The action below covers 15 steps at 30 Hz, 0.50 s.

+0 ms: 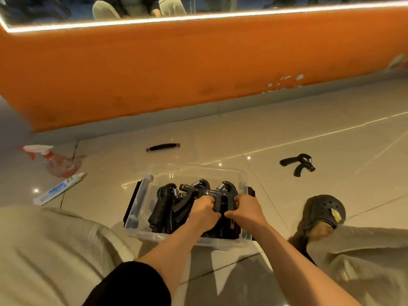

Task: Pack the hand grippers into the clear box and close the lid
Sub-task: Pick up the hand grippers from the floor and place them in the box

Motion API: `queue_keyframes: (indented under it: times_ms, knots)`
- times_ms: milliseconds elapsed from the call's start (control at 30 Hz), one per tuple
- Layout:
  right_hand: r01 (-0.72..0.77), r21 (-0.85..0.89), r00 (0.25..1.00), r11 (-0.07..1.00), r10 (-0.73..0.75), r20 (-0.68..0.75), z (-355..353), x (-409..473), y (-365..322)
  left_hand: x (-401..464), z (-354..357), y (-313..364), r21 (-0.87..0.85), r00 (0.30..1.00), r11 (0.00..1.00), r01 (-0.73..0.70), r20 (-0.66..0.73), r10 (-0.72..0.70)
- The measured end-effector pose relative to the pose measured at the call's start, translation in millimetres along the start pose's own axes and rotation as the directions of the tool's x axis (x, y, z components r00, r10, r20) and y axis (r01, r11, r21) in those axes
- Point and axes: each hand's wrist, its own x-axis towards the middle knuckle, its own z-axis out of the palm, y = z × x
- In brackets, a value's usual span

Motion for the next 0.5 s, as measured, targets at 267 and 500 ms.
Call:
queue_keyframes:
  times_ms: [267, 500]
  knots:
    - [0.028, -0.111, 0.994, 0.993, -0.040, -0.105, 18.1, -15.1, 5.9, 4.3, 8.5, -9.2, 0.141, 0.978, 0.969, -0.201, 0.075, 0.193]
    - [0.168, -0.341, 0.948, 0.925, -0.247, -0.201, 5.1, -21.7, 21.4, 5.7, 18.0, -16.8, 0.130, 0.981, 0.973, -0.192, 0.047, 0.188]
